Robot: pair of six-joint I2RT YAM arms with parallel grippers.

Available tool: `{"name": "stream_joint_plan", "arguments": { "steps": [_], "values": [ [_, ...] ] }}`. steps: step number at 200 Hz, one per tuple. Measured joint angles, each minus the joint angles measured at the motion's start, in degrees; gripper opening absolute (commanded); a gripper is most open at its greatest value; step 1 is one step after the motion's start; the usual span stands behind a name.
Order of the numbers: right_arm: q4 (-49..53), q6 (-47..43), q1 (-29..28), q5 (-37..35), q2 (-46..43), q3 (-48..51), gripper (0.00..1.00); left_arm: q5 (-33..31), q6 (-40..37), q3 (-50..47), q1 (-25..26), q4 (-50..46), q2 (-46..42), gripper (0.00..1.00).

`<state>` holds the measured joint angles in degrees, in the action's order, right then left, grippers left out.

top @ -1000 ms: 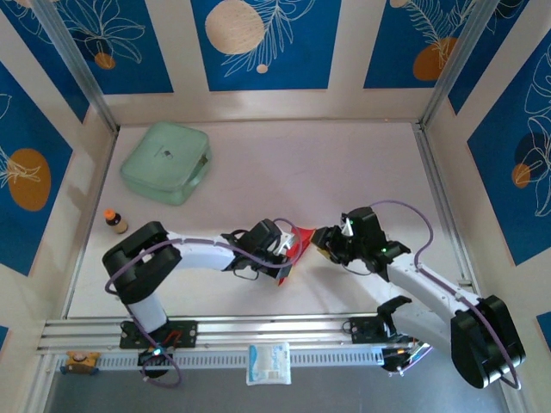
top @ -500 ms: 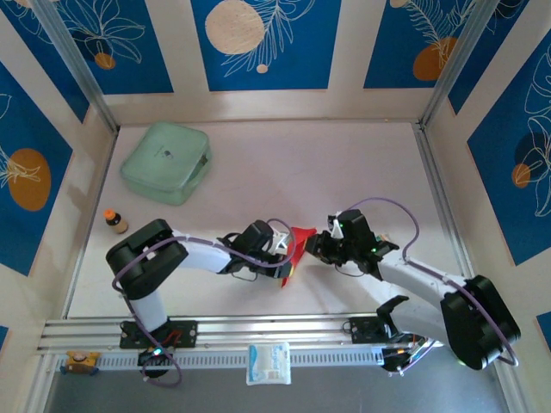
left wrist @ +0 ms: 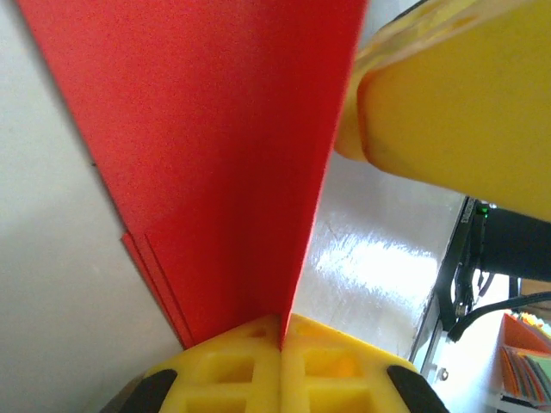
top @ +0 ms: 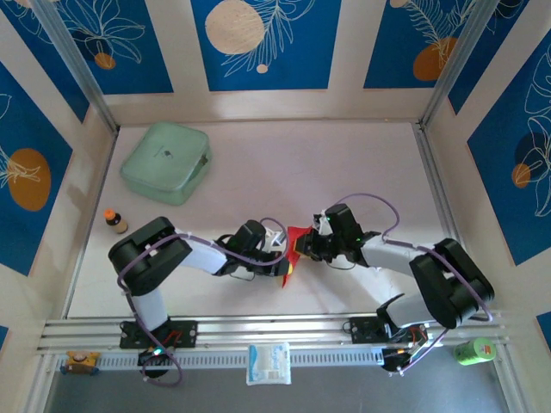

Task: Fold a paper plane with a square sheet of paper (pick it up from the middle)
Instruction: Fold the wing for the fifth time at the center of the table.

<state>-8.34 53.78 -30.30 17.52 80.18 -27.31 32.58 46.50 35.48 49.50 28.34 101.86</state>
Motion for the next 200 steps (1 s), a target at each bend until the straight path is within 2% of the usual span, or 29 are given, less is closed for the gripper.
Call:
{"name": "stream_joint_plan", "arguments": {
  "steps": [46,200],
  "values": [
    [-2.03,-0.24,0.17,0.9,4.0,-0.98,0.17,1.14,2.58,-0.31,-0.63,1.49,0.63,0.0],
    [-4.57,-0.26,1.92,2.47,8.55,-2.25,0.16,7.69,9.64,-0.31,-3.23,5.95,3.8,0.0]
  ]
}}
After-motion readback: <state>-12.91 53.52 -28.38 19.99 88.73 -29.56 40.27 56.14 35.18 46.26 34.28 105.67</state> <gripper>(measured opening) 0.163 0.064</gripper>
